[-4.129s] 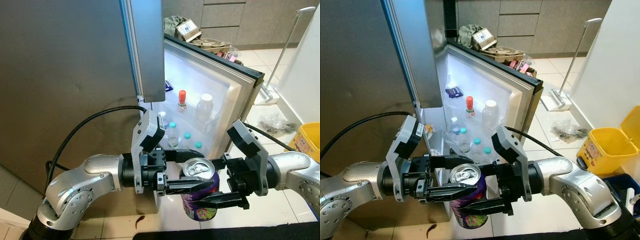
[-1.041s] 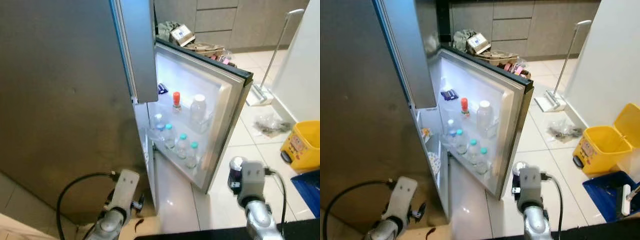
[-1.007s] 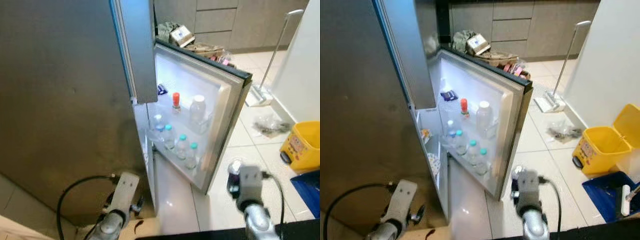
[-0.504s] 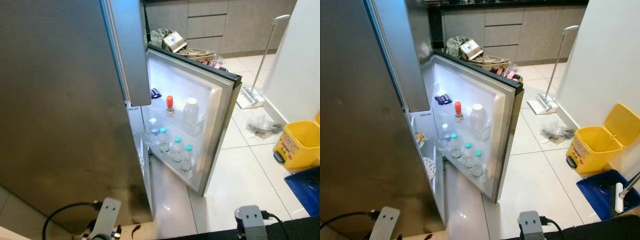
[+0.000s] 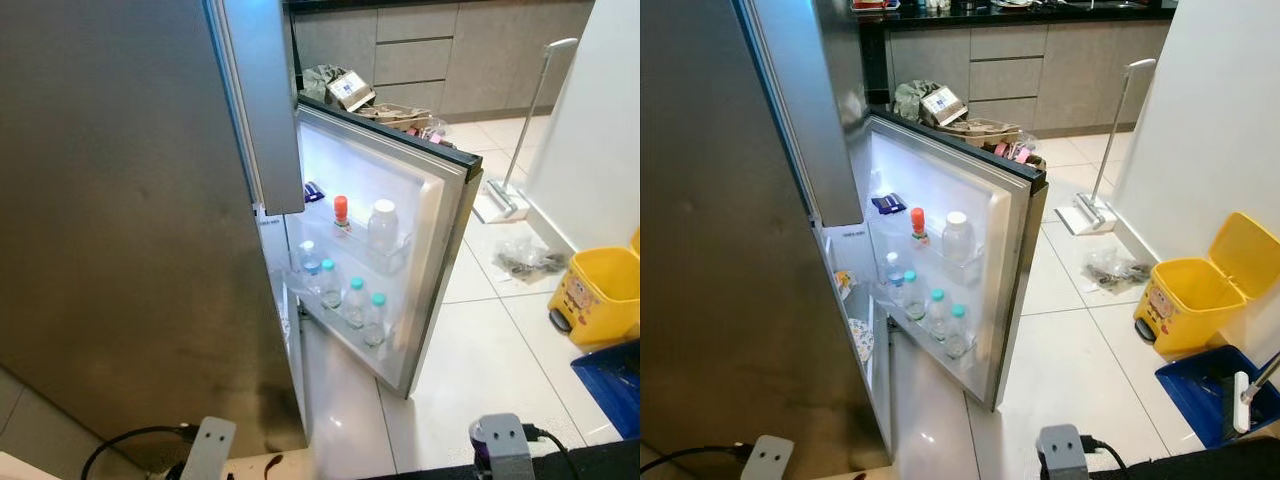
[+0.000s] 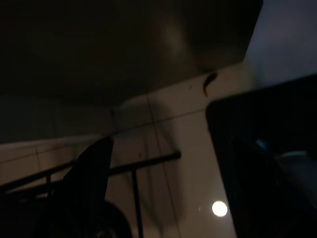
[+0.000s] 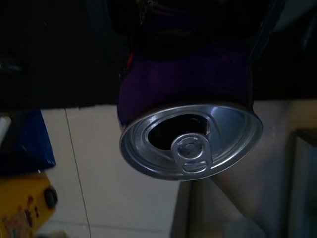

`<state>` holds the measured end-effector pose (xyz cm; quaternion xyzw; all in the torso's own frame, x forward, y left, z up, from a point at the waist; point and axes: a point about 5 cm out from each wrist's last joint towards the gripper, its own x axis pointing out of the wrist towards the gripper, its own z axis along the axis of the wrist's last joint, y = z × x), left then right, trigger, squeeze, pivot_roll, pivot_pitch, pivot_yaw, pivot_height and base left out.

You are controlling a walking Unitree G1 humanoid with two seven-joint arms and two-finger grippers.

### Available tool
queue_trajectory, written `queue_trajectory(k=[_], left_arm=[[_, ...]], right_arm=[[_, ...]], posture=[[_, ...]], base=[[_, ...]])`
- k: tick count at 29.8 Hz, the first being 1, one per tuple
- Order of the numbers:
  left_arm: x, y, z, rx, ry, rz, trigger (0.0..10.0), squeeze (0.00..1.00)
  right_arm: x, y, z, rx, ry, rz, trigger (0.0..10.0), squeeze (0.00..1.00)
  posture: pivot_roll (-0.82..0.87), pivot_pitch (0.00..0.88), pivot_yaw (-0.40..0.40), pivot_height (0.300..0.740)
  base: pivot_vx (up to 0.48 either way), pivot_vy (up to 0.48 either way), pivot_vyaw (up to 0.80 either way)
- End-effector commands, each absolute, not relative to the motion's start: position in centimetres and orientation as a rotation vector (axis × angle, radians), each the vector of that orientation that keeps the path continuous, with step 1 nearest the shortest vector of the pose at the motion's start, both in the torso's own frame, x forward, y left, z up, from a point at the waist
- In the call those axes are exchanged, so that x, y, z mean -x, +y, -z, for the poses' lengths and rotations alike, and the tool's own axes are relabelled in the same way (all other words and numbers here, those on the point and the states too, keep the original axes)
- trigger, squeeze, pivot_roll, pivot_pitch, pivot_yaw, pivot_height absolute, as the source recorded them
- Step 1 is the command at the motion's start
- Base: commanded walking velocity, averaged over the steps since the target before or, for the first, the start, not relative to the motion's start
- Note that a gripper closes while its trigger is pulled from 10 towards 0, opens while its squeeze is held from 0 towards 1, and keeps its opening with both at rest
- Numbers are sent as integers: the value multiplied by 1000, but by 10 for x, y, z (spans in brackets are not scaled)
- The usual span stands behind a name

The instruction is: Restocking fridge

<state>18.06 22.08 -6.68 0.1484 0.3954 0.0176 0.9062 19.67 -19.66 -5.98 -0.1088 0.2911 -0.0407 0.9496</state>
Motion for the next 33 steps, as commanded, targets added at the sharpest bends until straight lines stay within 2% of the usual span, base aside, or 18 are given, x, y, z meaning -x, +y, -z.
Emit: queue_trajectory(k=[1,22,33], left_arm=[[-176,220,70,-307,828,-43,10000,0],[-186,218,68,-279,785,-57,10000,0],[-187,219,68,-267,793,-94,10000,0]], right_arm=[[-192,-196,63,218,609,78,10000,0],[-194,-196,62,211,602,71,10000,0],[-195,-195,62,209,600,68,10000,0]], posture=[[-114,61,10,740],[-117,56,9,740],[-117,57,7,740]], base=[[0,0,0],[0,-392,0],[45,-46,0]])
